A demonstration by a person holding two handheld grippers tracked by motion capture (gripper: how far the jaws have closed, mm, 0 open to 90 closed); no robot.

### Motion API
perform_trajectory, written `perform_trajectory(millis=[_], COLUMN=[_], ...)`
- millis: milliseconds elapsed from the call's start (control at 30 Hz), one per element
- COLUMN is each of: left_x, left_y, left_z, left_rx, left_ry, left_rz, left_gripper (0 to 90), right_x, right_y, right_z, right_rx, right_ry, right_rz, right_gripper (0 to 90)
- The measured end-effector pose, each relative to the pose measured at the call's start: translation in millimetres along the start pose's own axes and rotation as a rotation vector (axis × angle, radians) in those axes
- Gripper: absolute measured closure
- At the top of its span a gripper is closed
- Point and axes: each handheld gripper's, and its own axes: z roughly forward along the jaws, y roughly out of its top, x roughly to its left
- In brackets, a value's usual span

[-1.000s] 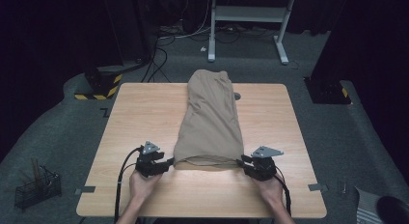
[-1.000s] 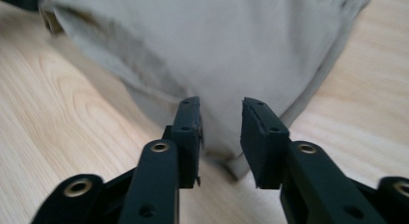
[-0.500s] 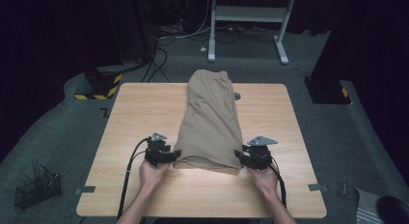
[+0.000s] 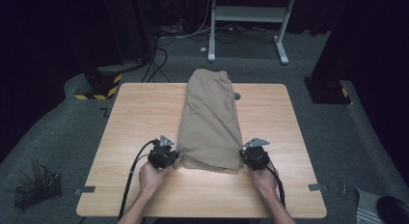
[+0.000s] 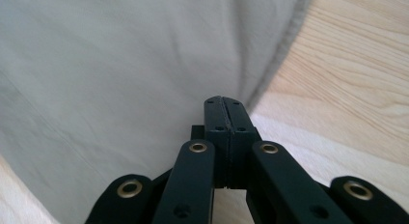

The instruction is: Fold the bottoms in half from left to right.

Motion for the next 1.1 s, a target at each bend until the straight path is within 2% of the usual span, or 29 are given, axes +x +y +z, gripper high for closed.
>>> perform_trajectory(millis=[67,167,200,267,300,333,367,433,467,500,533,567,600,633,667,733,767,800,833,900,933,967,1000,1067,1100], left_x=[1.0,0.7,1.7,4.9,4.9,7.7,7.7,11.3,12.8,12.8,13.9,13.9,12.5,12.5,9.6,9.8,9.8,8.3,8.3,2.7,-1.6,-1.6,-3.1,0.3,3.1], left_y=[-7.1,-10.8,-11.4,-9.3,-9.3,-5.7,-5.7,0.7,1.8,1.8,2.9,2.9,2.1,2.1,1.4,0.7,0.7,0.0,0.0,-2.2,-7.3,-7.3,-12.1,-13.8,-13.1], left_z=[-6.4,-11.0,-13.2,-14.0,-14.0,-13.5,-13.5,-7.4,-4.4,-4.4,2.7,2.7,9.5,9.5,10.0,8.5,8.5,6.0,6.0,2.4,-2.1,-2.1,-6.6,-9.3,-9.5], left_rx=[0.002,-0.01,-0.036,-0.062,-0.062,-0.08,-0.08,-0.091,-0.096,-0.096,-0.088,-0.088,-0.066,-0.066,-0.06,-0.049,-0.049,-0.039,-0.039,-0.025,-0.024,-0.024,-0.029,-0.037,-0.044], left_ry=[-0.03,-0.04,-0.053,-0.052,-0.052,-0.04,-0.04,-0.036,-0.039,-0.039,-0.038,-0.038,-0.038,-0.038,-0.027,-0.028,-0.028,-0.028,-0.028,-0.03,-0.048,-0.048,-0.072,-0.073,-0.074], left_rz=[-0.02,-0.027,-0.048,-0.069,-0.069,-0.086,-0.086,-0.119,-0.136,-0.136,-0.154,-0.154,-0.141,-0.141,-0.109,-0.099,-0.099,-0.078,-0.078,-0.049,-0.047,-0.047,-0.058,-0.067,-0.082], left_gripper=[85.1,82.0,70.8,59.4,54.9,50.5,47.2,44.5,44.4,44.6,45.9,48.9,53.1,58.2,65.5,78.8,82.3,84.7,85.9,86.3,86.3,85.8,84.2,75.6,69.3], right_x=[-2.0,-3.8,-4.1,-3.5,-3.5,-1.3,-0.7,-0.3,-0.9,-0.9,-0.5,-0.5,0.0,0.0,0.1,-1.0,-1.0,-2.4,-2.4,-1.0,0.2,0.8,0.9,1.1,0.5], right_y=[-3.4,-4.7,-3.4,-0.1,-0.1,3.7,5.6,8.9,9.9,9.9,10.5,10.5,10.2,10.2,11.0,11.1,11.1,10.1,10.1,5.7,3.3,0.7,-1.2,-3.2,-3.2], right_z=[-3.2,-5.0,-7.0,-8.1,-8.1,-7.3,-5.6,-0.3,2.9,2.9,8.6,8.6,11.2,11.2,9.1,5.6,5.6,0.9,0.9,-4.1,-5.1,-6.0,-7.5,-11.2,-12.1], right_rx=[0.001,-0.009,-0.044,-0.076,-0.076,-0.088,-0.085,-0.064,-0.052,-0.052,-0.028,-0.028,-0.019,-0.019,-0.02,-0.027,-0.027,-0.032,-0.032,-0.023,-0.016,-0.016,-0.016,-0.023,-0.033], right_ry=[0.013,0.031,0.042,0.06,0.06,0.055,0.049,0.046,0.052,0.052,0.063,0.063,0.071,0.071,0.071,0.071,0.071,0.076,0.076,0.08,0.08,0.085,0.09,0.09,0.09], right_rz=[0.009,0.023,0.047,0.074,0.074,0.078,0.075,0.087,0.09,0.09,0.083,0.083,0.072,0.072,0.06,0.049,0.049,0.049,0.049,0.022,0.016,0.015,0.018,0.029,0.028], right_gripper=[90.0,89.7,82.0,73.3,73.3,64.7,62.0,60.6,63.9,63.9,75.5,75.5,87.7,87.7,89.6,89.8,89.8,89.8,89.8,89.8,89.7,89.4,89.0,87.0,83.0])
